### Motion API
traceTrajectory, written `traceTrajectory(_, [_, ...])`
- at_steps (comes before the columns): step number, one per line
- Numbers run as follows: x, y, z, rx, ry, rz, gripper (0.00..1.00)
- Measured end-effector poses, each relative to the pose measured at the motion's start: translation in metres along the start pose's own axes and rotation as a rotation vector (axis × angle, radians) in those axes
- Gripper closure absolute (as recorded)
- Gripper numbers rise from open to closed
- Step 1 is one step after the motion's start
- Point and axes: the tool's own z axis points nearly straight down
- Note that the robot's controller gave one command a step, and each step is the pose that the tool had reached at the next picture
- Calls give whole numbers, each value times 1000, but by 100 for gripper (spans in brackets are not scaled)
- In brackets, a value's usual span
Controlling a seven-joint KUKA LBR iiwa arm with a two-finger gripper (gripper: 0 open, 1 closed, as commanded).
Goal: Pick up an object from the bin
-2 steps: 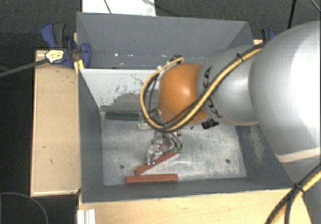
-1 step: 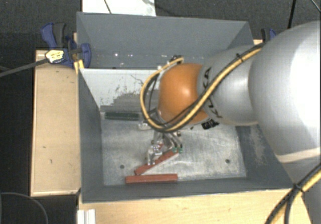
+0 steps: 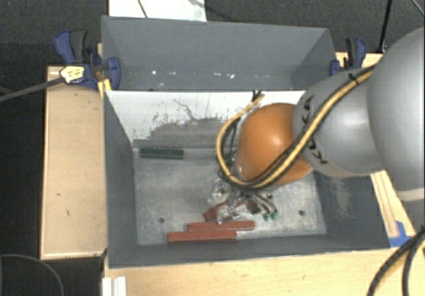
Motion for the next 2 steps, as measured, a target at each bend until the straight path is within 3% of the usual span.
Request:
traceTrajectory(1, [0,0,0,0,0,2,100])
traceTrajectory(2, [-4,-20,-121,0,3,57,100])
